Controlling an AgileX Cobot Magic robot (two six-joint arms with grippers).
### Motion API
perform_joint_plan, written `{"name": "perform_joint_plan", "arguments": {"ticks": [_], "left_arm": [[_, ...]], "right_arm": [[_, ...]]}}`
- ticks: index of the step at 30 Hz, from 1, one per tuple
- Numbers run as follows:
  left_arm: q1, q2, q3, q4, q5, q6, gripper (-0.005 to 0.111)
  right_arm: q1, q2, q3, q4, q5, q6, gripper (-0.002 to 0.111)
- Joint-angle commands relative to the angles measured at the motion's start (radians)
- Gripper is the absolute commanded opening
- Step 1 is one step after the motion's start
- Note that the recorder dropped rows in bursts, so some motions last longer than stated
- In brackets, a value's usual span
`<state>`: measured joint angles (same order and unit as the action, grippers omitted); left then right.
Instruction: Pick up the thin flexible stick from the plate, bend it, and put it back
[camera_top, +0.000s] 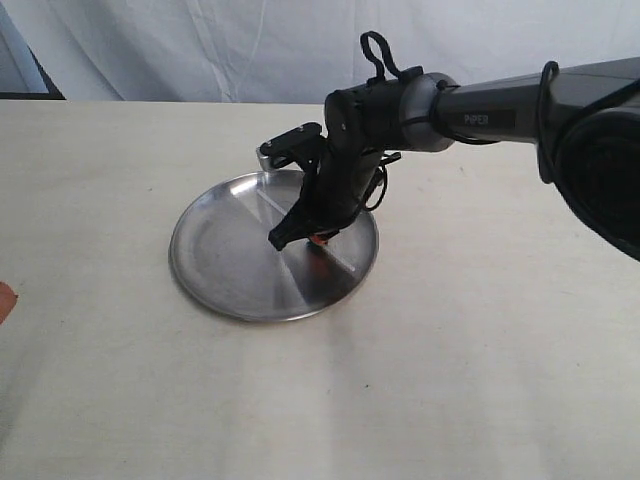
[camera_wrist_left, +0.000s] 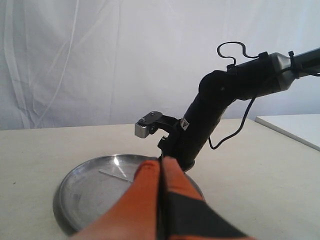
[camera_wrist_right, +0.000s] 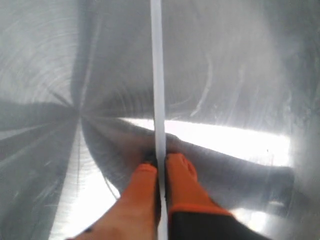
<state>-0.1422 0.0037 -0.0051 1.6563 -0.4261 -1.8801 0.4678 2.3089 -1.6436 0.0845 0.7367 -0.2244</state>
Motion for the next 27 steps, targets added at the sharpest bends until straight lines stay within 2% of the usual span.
{"name": "perform_joint_plan", "arguments": {"ticks": [1,10,13,16,18,23,25,27], "left_arm": [[0.0,-0.004,0.005,0.003,0.005,0.0,0.0],[0.0,-0.004,0.005,0.003,0.005,0.0,0.0],[0.0,-0.004,0.005,0.003,0.005,0.0,0.0],[0.0,-0.004,0.005,0.003,0.005,0.0,0.0],[0.0,-0.004,0.005,0.003,0.005,0.0,0.0],[0.0,-0.004,0.005,-0.001,0.005,0.0,0.0],[0.0,-0.004,0.005,-0.094,0.022,-0.004,0.0],[0.0,-0.004,0.005,-0.285,-0.021,-0.006,0.0]], "right_arm": [[-0.007,-0.005,0.032,0.025,0.102,-0.012,-0.001],[-0.007,-0.162,0.032,0.03,0.061,-0.012,-0.001],[-0.007,-0.195,0.032,0.045,0.119,-0.015,-0.001],[-0.007,-0.225,0.038,0.151,0.202,-0.11,-0.001],[-0.007,-0.274,0.072,0.246,0.194,-0.176,-0.001],[-0.007,-0.377,0.117,0.338,0.219,-0.246,-0.001],[-0.007,-0.42,0.159,0.396,0.226,-0.301,-0.001],[-0.007,-0.449,0.206,0.448,0.226,-0.34,-0.001]]}}
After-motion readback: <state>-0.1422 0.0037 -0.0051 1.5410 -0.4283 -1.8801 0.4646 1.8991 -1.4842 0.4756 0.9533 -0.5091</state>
